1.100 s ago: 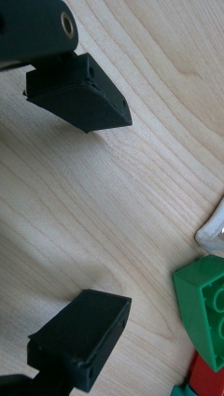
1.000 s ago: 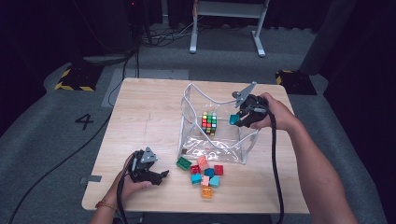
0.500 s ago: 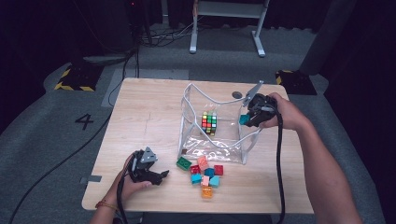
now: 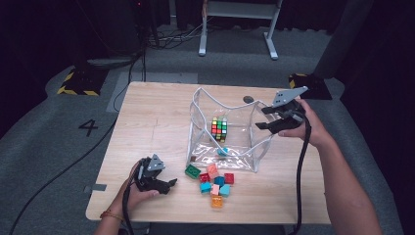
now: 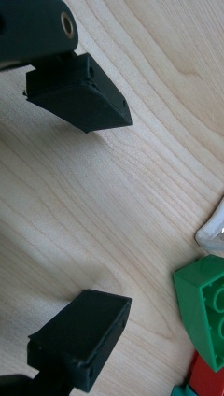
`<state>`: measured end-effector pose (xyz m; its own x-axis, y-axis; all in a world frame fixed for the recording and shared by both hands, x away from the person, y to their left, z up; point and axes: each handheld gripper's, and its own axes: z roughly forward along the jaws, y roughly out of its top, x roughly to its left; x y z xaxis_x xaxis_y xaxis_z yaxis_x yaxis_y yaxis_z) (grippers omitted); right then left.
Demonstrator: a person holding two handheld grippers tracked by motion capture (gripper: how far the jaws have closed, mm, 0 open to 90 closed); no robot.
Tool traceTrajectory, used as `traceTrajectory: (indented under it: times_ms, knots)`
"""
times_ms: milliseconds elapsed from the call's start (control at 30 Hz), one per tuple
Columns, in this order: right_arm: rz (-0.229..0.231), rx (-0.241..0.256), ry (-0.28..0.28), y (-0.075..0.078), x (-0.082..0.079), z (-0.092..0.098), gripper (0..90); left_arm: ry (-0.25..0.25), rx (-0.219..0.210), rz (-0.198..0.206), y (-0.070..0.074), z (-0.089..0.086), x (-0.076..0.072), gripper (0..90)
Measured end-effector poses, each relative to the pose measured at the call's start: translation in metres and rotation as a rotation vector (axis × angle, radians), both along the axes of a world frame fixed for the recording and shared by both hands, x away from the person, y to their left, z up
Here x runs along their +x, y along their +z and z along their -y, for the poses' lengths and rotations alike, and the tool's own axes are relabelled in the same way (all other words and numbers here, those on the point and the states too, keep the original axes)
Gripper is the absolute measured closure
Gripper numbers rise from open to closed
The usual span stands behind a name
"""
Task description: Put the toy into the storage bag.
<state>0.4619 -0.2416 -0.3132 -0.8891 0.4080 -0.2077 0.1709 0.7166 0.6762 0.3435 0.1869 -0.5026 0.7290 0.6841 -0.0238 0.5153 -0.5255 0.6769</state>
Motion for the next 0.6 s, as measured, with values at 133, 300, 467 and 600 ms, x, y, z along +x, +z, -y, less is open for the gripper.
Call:
traceTrajectory:
  times_ms: [133,300,467,600]
  knots:
    - [0.044,0.095,-0.035,0.004,-0.008,0.012,32.9,0.0,0.0,0.0,0.0,0.0,0.0,12.9]
    - [0.099,0.181,-0.08,0.012,-0.022,0.027,29.0,0.0,0.0,0.0,0.0,0.0,0.0,12.9]
    - [0.134,0.245,-0.095,0.015,-0.036,0.043,27.1,0.0,0.0,0.0,0.0,0.0,0.0,12.9]
    - [0.172,0.283,-0.087,0.011,-0.049,0.054,26.2,0.0,0.0,0.0,0.0,0.0,0.0,12.9]
